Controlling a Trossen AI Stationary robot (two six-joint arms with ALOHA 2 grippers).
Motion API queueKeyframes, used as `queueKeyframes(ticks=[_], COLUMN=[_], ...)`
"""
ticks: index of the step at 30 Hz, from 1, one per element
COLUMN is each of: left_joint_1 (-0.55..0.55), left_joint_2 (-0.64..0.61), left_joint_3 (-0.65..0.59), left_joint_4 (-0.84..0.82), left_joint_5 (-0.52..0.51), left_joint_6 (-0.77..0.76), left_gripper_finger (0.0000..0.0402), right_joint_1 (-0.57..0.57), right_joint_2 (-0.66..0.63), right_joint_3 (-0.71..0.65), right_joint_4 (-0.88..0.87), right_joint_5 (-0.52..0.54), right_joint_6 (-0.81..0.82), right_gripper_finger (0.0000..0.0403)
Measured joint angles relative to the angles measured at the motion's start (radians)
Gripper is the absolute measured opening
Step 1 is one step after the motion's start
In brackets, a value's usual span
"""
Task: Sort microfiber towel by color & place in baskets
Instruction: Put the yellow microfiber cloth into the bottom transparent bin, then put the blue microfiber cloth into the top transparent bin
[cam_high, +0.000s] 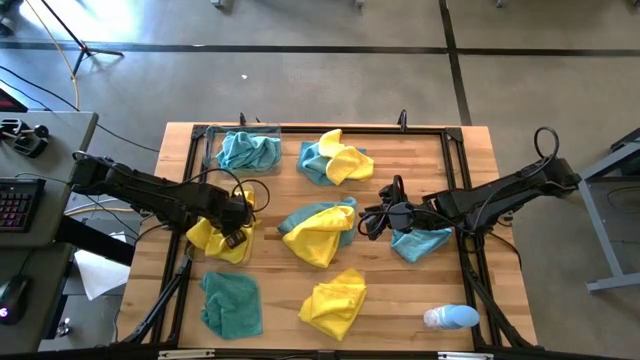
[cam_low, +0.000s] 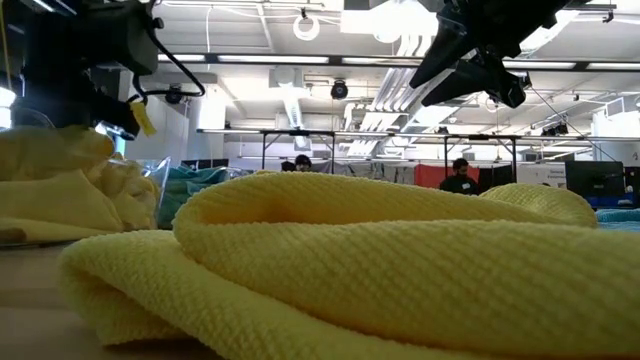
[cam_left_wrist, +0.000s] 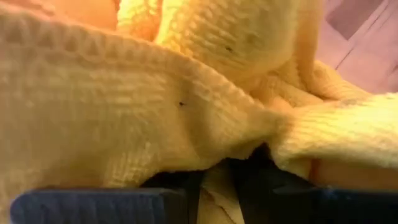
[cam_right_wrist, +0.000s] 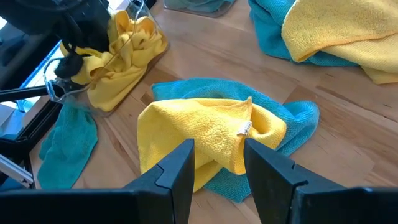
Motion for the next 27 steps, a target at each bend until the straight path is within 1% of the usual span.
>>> queueKeyframes(ticks=[6,16,23,27], left_joint_1=[0.0,0.0,0.0,0.0], left_joint_2=[-0.032,-0.101,-0.159,-0.185], left_joint_3=[0.119,0.289,0.353,0.366], left_joint_4=[-0.152,-0.268,-0.276,-0.225], left_joint_5=[0.001,-0.016,-0.033,-0.047], left_joint_6=[-0.048,-0.078,-0.08,-0.081], left_gripper_finger=[0.0074,0.0074,0.0074,0.0074], right_joint_1=[0.0,0.0,0.0,0.0], right_joint_2=[0.0,0.0,0.0,0.004], right_joint_3=[0.0,0.0,0.0,0.0], right_joint_4=[-0.001,-0.008,-0.008,-0.009], right_joint_5=[-0.007,-0.01,-0.01,-0.005], right_joint_6=[-0.005,-0.007,-0.008,-0.008], right_gripper_finger=[0.0134,0.0134,0.0134,0.0134])
